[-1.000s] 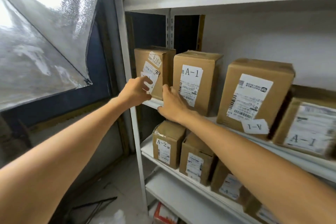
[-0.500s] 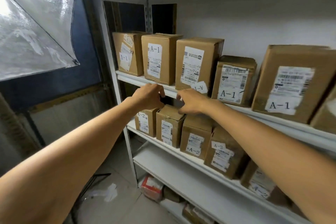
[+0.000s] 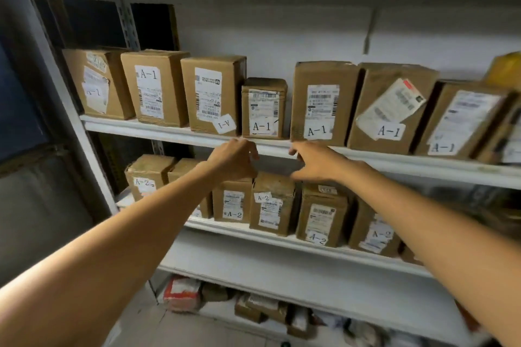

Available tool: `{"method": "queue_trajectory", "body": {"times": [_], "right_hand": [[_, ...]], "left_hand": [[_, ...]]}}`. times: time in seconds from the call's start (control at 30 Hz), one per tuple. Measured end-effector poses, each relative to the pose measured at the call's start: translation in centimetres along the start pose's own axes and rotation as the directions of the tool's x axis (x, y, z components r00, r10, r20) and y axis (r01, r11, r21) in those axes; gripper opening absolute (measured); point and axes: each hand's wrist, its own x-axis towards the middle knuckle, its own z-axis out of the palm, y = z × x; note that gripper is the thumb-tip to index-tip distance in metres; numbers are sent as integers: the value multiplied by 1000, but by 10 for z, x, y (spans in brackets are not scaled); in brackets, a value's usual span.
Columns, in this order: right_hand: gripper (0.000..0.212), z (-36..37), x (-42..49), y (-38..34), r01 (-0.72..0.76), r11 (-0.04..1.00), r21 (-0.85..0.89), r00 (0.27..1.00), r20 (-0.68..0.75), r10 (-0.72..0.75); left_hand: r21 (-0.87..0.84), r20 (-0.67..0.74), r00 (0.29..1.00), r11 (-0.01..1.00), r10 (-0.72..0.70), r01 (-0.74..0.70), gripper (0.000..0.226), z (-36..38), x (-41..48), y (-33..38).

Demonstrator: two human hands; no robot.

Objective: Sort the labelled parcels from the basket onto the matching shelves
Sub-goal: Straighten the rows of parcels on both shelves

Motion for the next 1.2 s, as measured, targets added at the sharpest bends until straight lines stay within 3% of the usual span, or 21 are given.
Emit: {"method": "queue_trajectory", "body": {"times": [0.27,0.63,0.83,1.03,1.2], "right_hand": [[51,-12,-112,92,-250,956,-155,966,26,257],[61,-8,-195,223,-386,916,-109,916,75,395],[64,-1,-224,316,-368,924,-104,918,120,378],[59,28,-240,401,-412,910,-46,891,185,414],[54,69,-250,443,-434,901,13,881,212,422]], "left_hand": [[-107,43,972,969,230,-224,34,48,15,133],[-77,121,965,971,234,-226,39,95,36,244],[-44,172,959,975,223,-219,46,150,71,325],[-40,164,967,981,196,-192,29,211,97,385],[-15,181,966,983,185,-185,56,255,114,405]]}}
